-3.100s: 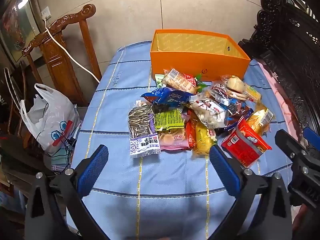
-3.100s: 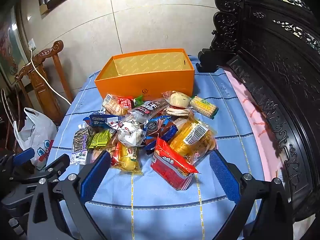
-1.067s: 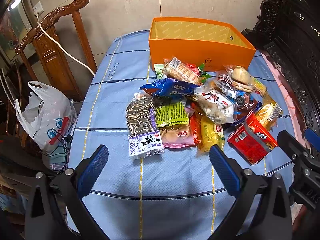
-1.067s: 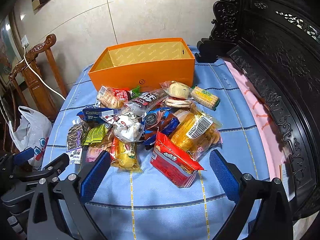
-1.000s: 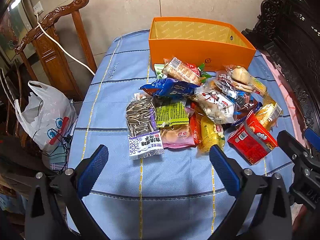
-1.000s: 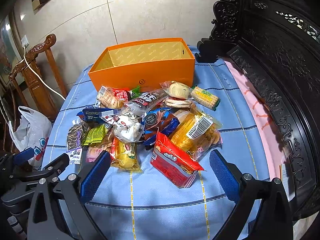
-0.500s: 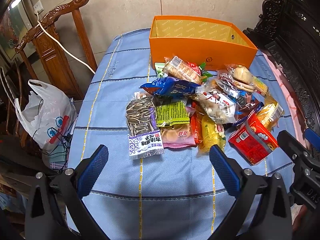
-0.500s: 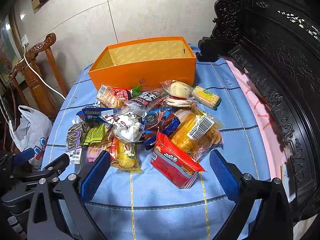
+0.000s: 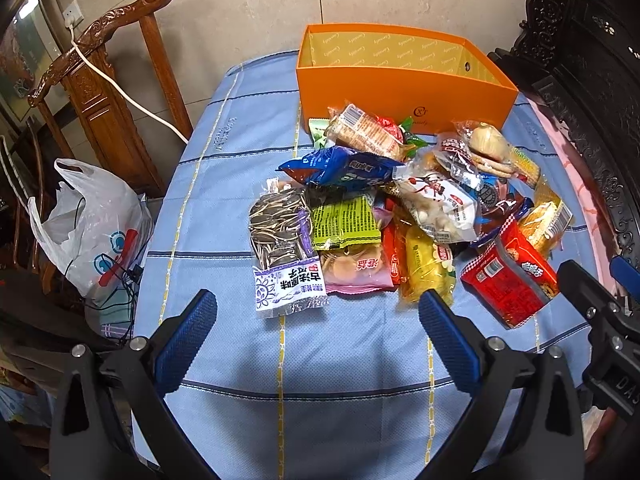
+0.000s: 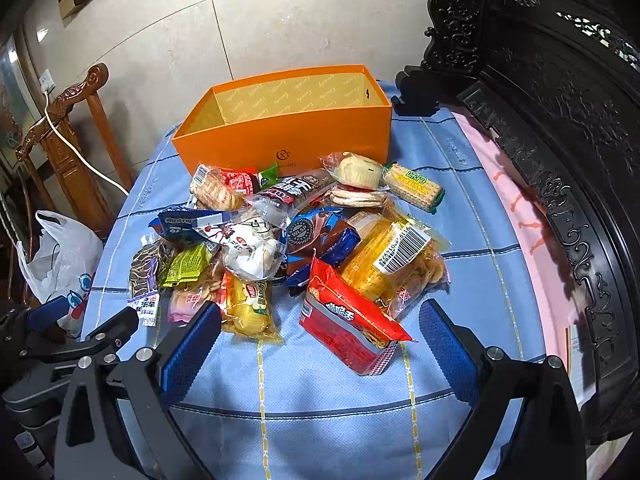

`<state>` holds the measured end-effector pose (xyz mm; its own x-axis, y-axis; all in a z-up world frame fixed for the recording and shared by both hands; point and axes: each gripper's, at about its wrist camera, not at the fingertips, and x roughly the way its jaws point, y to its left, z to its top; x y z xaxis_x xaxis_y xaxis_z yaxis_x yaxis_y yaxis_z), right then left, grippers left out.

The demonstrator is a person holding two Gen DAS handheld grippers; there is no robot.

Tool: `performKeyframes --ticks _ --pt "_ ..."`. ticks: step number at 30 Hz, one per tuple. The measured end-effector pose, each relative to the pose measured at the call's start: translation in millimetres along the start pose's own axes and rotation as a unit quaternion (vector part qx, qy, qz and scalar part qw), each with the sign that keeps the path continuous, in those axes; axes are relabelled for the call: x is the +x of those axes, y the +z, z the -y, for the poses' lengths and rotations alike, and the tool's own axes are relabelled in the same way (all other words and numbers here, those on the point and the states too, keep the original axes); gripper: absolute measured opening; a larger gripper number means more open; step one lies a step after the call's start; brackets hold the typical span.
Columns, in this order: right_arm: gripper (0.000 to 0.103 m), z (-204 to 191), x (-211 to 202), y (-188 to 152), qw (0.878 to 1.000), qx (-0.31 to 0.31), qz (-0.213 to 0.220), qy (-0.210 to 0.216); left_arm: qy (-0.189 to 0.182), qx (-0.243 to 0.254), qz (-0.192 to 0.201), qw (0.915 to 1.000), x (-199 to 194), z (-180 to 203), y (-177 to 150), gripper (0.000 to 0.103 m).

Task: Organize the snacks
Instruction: 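Grasp the clear sunflower seed bag with the left gripper, then carry the seed bag into the orange box while the right gripper grasps a red snack bag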

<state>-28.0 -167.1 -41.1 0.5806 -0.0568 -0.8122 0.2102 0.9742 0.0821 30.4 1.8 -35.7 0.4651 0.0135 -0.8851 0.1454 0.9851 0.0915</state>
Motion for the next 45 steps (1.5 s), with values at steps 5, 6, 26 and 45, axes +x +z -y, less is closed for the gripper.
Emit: performKeyframes --ticks 5,6,26,45 --pt "0.099 12.6 5.5 -8.1 1.0 0.01 0.009 -0.009 -0.009 -0.003 0.01 0.9999 13.1 -16.2 -0.3 0.099" --pt "0.099 16.2 6.7 -11.3 1.0 0.012 0.011 -0.007 -0.01 -0.005 0.012 0.9999 16.9 -21.5 -0.6 0.099" --pt "0.099 43.0 31.8 -26.3 0.999 0.029 -0.016 -0.035 -0.132 -0.114 -0.145 0.9739 161.1 -71.1 48.7 0.062" --pt "0.044 -43.5 109.7 -43.4 0.934 -0.323 -0.095 -0.119 -0.174 -0.059 -0.122 0.9754 116.6 -73.8 18.6 0.061"
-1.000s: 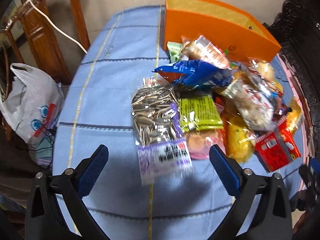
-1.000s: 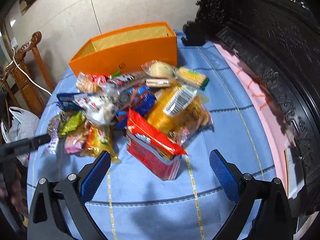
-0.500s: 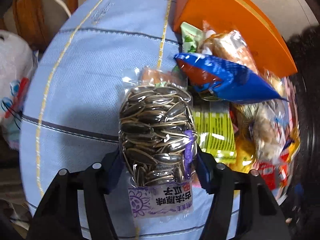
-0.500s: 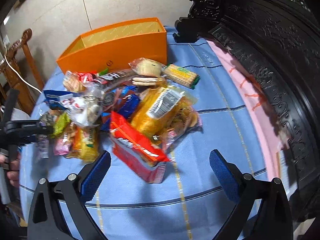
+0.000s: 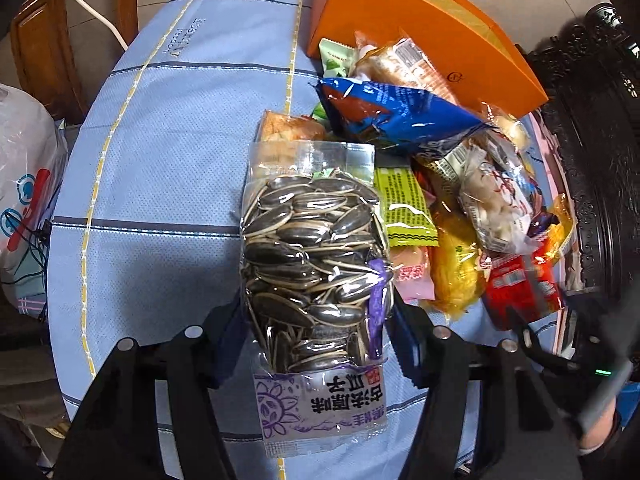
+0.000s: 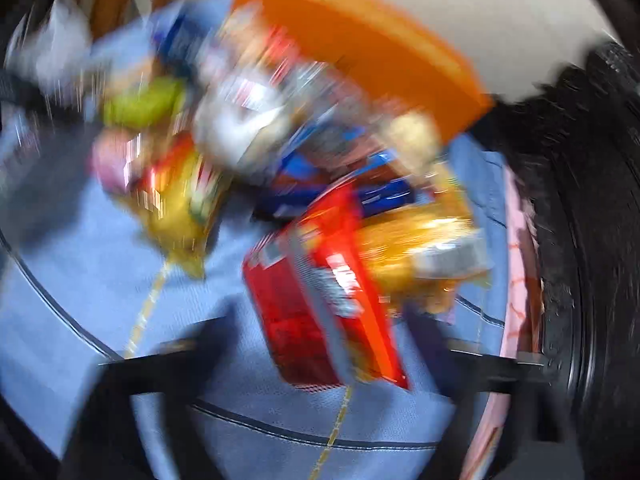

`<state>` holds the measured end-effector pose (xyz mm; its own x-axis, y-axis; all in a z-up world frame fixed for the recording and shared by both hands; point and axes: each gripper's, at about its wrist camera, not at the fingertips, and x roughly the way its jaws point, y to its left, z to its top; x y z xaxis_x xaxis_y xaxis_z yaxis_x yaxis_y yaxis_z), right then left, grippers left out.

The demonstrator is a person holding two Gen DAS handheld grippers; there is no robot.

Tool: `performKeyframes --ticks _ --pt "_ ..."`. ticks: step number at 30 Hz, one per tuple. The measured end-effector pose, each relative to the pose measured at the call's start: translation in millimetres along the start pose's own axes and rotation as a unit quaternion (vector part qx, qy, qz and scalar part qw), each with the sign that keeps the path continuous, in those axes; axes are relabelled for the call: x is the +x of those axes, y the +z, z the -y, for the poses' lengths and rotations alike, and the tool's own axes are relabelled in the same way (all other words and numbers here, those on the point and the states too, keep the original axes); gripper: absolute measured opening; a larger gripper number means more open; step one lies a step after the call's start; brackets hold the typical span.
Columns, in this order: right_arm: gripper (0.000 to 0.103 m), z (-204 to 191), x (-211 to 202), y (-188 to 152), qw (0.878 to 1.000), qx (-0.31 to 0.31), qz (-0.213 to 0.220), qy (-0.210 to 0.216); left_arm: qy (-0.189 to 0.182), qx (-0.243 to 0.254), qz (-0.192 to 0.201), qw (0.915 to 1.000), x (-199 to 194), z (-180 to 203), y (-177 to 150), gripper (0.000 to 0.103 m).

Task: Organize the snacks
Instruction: 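Carry the seed bag into the orange box while the right gripper grasps a red snack bag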

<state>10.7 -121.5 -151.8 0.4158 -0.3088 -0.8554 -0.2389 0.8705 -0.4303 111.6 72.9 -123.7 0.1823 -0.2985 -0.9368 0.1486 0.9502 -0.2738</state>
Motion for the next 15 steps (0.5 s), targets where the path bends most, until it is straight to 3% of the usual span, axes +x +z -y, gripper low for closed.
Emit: performKeyframes --ticks 2,4,7,9,15 --pt "0.038 2.6 -6.6 3.3 1.0 0.011 0.001 0.019 -0.003 0.0 0.004 1.0 -4.6 -0.1 -5.0 0.061" --pt "0.027 19.0 -17.3 1.1 0.995 0.052 0.002 0.088 -0.005 0.001 0.007 1.0 -7.5 -3.0 -8.1 0.061" --pt "0.026 47.8 -28.4 -10.2 0.975 0.12 0.006 0.187 -0.004 0.001 0.011 0.9999 -7.6 0.3 -10.5 0.061" --pt "0.026 62.4 -33.3 -17.3 0.96 0.162 0.011 0.228 -0.002 0.001 0.013 0.9999 -7.4 2.1 -10.4 0.061" --pt "0.026 90.8 -50.9 -24.2 0.936 0.219 0.043 0.273 0.002 0.016 0.031 0.9994 -22.1 8.1 -6.7 0.061"
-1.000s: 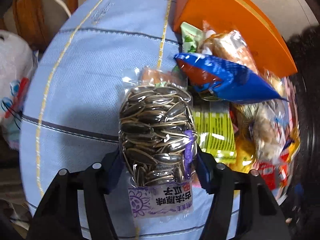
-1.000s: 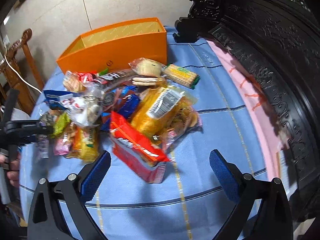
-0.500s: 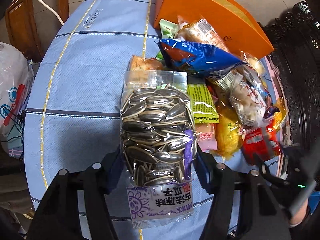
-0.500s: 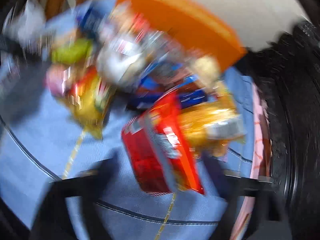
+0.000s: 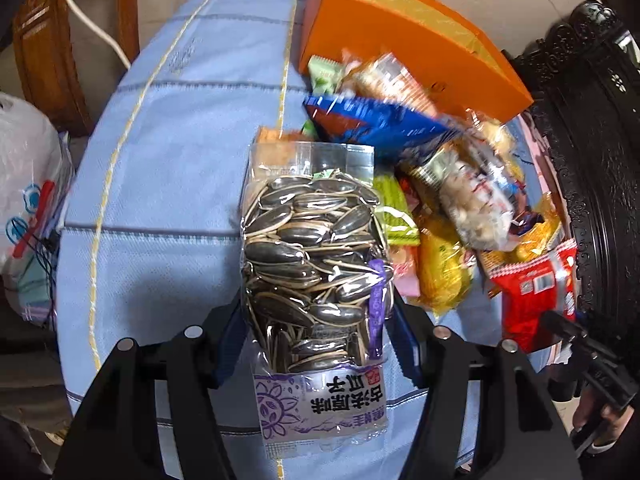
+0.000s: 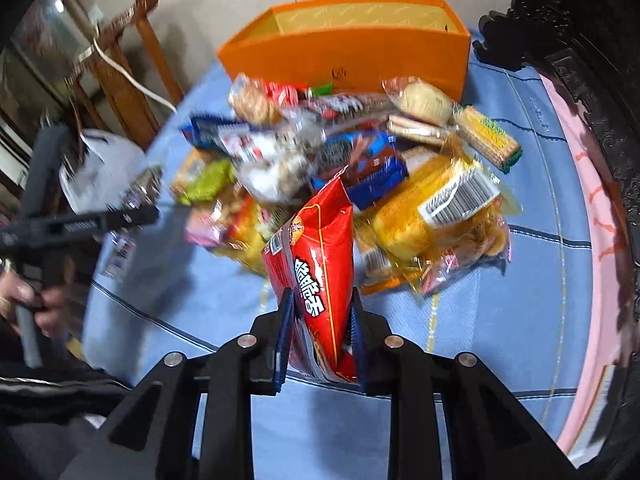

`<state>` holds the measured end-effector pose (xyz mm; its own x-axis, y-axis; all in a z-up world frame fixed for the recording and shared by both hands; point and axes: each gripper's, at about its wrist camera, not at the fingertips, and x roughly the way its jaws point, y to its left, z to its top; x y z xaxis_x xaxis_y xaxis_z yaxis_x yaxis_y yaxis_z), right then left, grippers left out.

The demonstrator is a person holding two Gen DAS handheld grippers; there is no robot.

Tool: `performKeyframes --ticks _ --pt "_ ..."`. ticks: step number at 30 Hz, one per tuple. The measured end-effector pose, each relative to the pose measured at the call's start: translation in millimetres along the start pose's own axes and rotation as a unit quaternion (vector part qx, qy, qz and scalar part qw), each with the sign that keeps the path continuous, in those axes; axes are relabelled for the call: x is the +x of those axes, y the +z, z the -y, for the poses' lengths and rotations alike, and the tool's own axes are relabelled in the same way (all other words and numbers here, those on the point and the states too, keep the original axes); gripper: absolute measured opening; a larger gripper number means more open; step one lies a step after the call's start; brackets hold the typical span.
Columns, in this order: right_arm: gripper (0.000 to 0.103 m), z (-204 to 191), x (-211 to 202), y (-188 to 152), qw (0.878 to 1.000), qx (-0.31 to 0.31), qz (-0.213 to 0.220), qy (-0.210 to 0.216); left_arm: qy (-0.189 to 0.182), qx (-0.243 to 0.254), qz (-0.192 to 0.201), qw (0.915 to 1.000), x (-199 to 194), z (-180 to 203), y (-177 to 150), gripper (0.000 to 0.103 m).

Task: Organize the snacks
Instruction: 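Carry the seed bag into the orange box while the right gripper grasps a red snack bag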

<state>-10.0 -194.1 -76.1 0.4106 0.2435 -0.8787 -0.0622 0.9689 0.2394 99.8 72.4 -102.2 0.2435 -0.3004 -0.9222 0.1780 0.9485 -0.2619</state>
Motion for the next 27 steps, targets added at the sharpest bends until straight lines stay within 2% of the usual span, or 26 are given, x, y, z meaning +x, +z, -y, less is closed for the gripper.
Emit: performKeyframes --ticks 3,6,8,9,12,13,15,17,20,21,22,23,24,25,27 --pt "0.026 6.6 -19.9 20.0 0.998 0.024 0.044 0.026 -0.011 0.007 0.025 0.9996 -20.6 9.5 15.0 0.061" --pt "0.026 16.9 -40.5 58.0 0.993 0.048 0.098 0.051 -0.016 0.035 0.062 0.9973 -44.2 28.9 43.7 0.061" --pt "0.026 27.8 -52.5 98.0 0.985 0.066 0.141 0.075 -0.032 0.052 0.084 0.9946 -55.9 45.6 73.1 0.061" --pt "0.026 32.5 -53.0 109.8 0.983 0.07 0.152 0.08 -0.032 0.058 0.097 0.9931 -60.5 58.1 94.8 0.061" --pt "0.026 56.0 -45.1 176.3 0.971 0.105 0.186 0.106 -0.034 0.073 0.126 0.9887 -60.6 89.2 146.6 0.061" --pt "0.026 63.5 -39.1 192.0 0.968 0.118 0.19 0.111 -0.02 0.071 0.132 0.9884 -53.8 102.8 173.3 0.061" --pt "0.026 81.8 -16.0 228.6 0.963 0.15 0.192 0.115 -0.019 0.069 0.129 0.989 -39.0 116.5 204.2 0.062" --pt "0.026 96.2 12.1 255.9 0.961 0.177 0.178 0.112 -0.003 0.049 0.104 0.9934 -5.6 128.4 247.4 0.062" --pt "0.026 110.1 52.6 274.6 0.963 0.202 0.144 0.107 0.009 0.01 0.07 0.9974 35.0 126.8 276.3 0.063" --pt "0.029 113.6 68.5 279.1 0.965 0.206 0.127 0.102 0.01 -0.002 0.066 0.9978 43.6 125.4 277.2 0.072" --pt "0.034 114.5 76.4 274.9 0.966 0.211 0.117 0.091 0.012 -0.017 0.06 0.998 53.7 121.3 278.2 0.091" --pt "0.043 115.3 78.9 272.4 0.967 0.214 0.114 0.083 0.02 -0.024 0.056 0.998 57.8 119.1 278.1 0.097" --pt "0.063 115.6 77.2 266.4 0.965 0.218 0.12 0.076 0.028 -0.027 0.056 0.9976 59.5 116.2 275.4 0.098" --pt "0.073 116.9 70.1 256.6 0.963 0.222 0.138 0.073 0.027 -0.022 0.065 0.9973 58.3 112.8 270.4 0.098" --pt "0.077 118.5 60.1 238.6 0.962 0.217 0.147 0.075 0.032 -0.01 0.064 0.9974 54.4 106.5 260.2 0.098"
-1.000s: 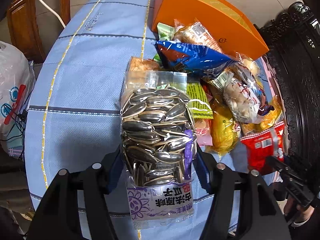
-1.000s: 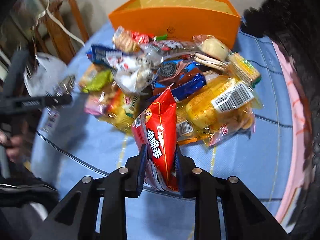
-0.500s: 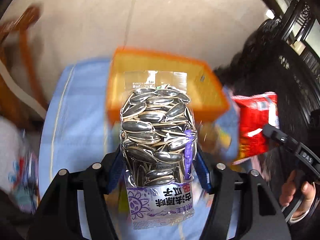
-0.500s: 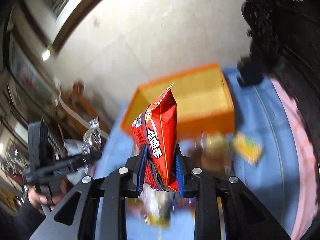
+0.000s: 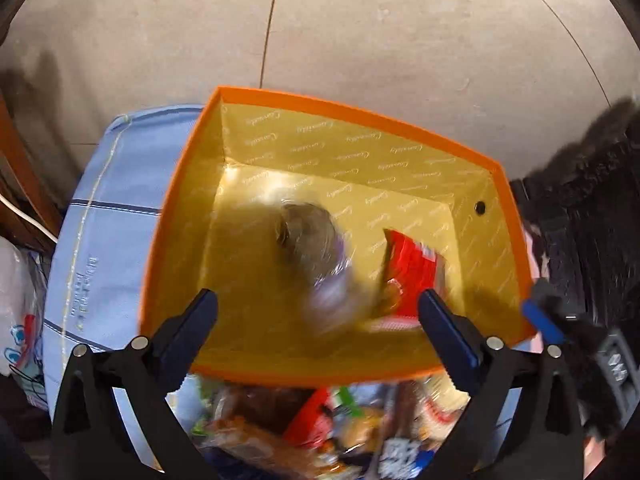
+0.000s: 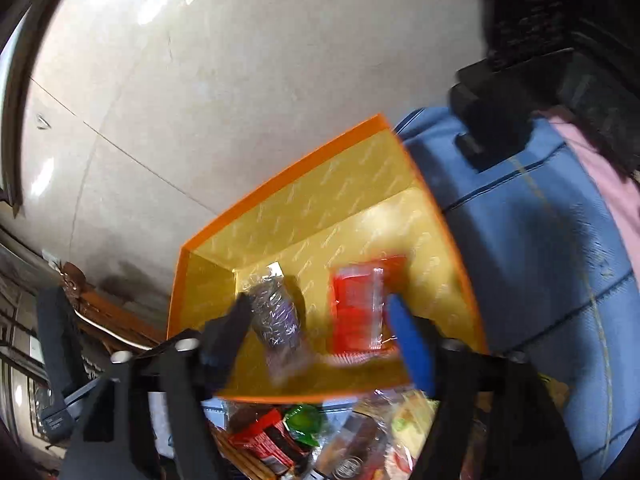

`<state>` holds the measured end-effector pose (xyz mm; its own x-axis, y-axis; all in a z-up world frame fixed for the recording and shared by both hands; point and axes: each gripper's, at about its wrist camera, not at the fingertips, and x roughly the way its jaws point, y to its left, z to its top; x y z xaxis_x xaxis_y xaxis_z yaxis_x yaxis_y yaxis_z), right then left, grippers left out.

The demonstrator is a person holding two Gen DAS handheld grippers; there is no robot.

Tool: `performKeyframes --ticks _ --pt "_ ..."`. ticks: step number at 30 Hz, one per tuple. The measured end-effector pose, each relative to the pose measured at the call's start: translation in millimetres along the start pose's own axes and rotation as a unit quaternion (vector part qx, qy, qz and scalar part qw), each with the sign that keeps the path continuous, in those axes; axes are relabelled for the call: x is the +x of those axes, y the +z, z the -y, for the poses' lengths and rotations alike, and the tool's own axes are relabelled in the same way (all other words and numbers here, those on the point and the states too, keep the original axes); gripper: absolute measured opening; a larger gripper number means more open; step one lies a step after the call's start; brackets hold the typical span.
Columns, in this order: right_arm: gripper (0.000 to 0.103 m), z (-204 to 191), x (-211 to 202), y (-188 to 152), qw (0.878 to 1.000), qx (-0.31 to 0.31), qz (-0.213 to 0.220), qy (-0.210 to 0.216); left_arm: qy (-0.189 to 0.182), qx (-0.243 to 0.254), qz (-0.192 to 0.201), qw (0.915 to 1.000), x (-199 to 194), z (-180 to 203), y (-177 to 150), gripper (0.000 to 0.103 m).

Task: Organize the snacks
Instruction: 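Carry the seed bag into the orange box while the right gripper grasps a red snack bag, then release both bags into the orange box and pull both tools back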

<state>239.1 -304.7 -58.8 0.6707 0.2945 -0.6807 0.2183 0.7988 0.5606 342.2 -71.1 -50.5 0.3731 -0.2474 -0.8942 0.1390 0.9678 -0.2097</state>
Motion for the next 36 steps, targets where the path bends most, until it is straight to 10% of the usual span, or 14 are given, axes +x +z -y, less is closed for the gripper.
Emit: performKeyframes --ticks 11,21,33,35,36 --pt "0.096 23.1 -113.4 -126.4 0.979 -0.151 0.022 -0.134 0.047 0.059 0.016 0.997 -73.9 -78.1 -122.3 0.098" --pt "0.096 22.1 -133.9 -200.2 0.985 -0.094 -0.024 -0.142 0.061 0.073 -0.032 0.9949 -68.0 -99.0 -226.4 0.098" --pt "0.096 28.7 -149.5 -237.7 0.986 -0.069 -0.045 -0.148 -0.008 0.035 -0.052 0.998 -35.8 -63.4 -209.2 0.098" --pt "0.096 35.5 -152.6 -239.8 0.984 -0.065 -0.046 -0.161 -0.014 0.004 -0.08 0.9967 -16.1 -65.9 -202.9 0.086" --pt "0.096 39.2 -153.6 -240.2 0.984 -0.06 -0.048 -0.164 -0.009 -0.005 -0.092 0.9957 -6.1 -67.7 -200.9 0.06"
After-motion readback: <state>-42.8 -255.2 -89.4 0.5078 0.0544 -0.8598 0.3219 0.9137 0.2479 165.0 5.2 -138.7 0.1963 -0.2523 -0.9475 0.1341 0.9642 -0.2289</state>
